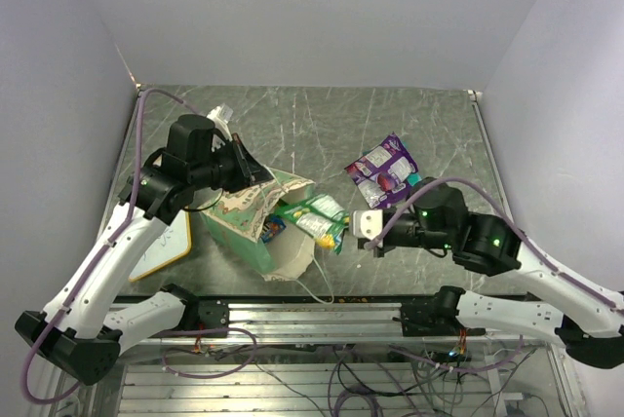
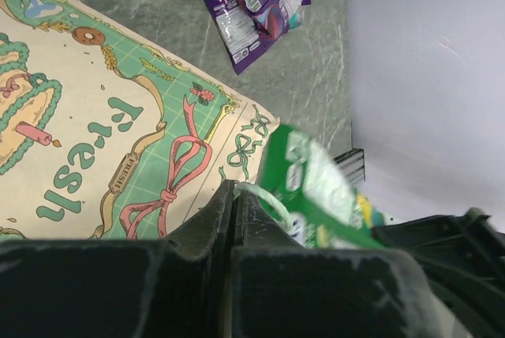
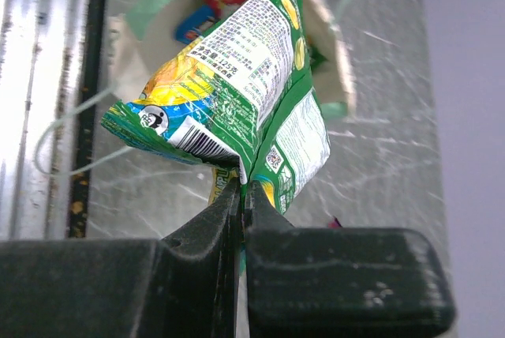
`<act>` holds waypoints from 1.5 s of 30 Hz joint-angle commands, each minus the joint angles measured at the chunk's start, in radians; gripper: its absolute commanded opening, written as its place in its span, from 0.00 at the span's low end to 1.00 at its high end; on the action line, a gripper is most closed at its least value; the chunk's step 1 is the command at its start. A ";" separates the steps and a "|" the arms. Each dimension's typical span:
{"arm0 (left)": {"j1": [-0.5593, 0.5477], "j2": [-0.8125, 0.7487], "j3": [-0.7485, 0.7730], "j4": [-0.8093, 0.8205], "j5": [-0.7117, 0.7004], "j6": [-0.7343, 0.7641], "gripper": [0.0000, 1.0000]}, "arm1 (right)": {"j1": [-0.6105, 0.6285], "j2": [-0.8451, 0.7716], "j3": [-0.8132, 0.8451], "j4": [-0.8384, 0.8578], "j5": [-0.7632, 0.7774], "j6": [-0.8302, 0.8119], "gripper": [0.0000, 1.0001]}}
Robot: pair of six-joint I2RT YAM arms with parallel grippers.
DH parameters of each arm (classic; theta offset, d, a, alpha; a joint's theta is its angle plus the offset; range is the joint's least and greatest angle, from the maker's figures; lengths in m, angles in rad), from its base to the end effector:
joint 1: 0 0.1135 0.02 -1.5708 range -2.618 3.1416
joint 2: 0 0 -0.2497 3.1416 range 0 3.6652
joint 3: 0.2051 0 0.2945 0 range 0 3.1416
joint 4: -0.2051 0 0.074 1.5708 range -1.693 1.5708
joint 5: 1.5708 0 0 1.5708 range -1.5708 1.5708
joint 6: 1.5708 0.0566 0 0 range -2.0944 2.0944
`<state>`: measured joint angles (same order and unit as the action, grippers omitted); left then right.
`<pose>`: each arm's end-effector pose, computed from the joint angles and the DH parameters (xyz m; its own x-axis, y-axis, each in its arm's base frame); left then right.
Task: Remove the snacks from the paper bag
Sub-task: Take out the snack from the paper bag, then place the snack at the center of the board.
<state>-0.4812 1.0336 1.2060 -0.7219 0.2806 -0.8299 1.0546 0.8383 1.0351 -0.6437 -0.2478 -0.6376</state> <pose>0.2369 -0.1414 0.3695 -0.7951 -0.3847 -0.4689 0.0999 0.6795 -0.7269 0.1065 0.2158 0.3587 0.3955 -0.4723 -0.7877 -0.8922 0.0062 -0.4516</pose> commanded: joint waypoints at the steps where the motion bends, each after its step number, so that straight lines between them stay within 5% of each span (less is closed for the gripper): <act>1: 0.007 0.010 0.069 -0.038 -0.028 0.063 0.07 | -0.004 -0.022 0.094 -0.117 0.213 -0.037 0.00; 6: 0.013 0.014 0.080 -0.051 -0.038 0.103 0.07 | -0.004 -0.088 0.080 -0.141 0.340 -0.011 0.00; 14: 0.023 0.015 0.070 0.010 0.004 0.110 0.07 | -0.016 -0.062 -0.101 0.199 0.862 0.167 0.00; 20: 0.026 0.001 0.099 -0.020 0.005 0.113 0.07 | -0.314 0.199 -0.065 0.322 0.757 0.300 0.00; 25: 0.027 -0.005 0.097 -0.027 -0.005 0.083 0.07 | -0.468 0.490 0.108 0.235 0.747 0.388 0.00; 35: 0.027 -0.062 0.068 -0.037 -0.024 0.044 0.07 | -0.518 0.756 0.157 0.333 0.784 0.427 0.00; 45: 0.027 -0.088 0.078 -0.072 -0.042 0.042 0.07 | -0.519 0.815 0.015 0.425 0.689 0.533 0.00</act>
<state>-0.4606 0.9691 1.2697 -0.7830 0.2634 -0.7784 0.5426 1.6405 1.1175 -0.2909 0.4778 -0.1707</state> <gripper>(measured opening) 0.081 0.009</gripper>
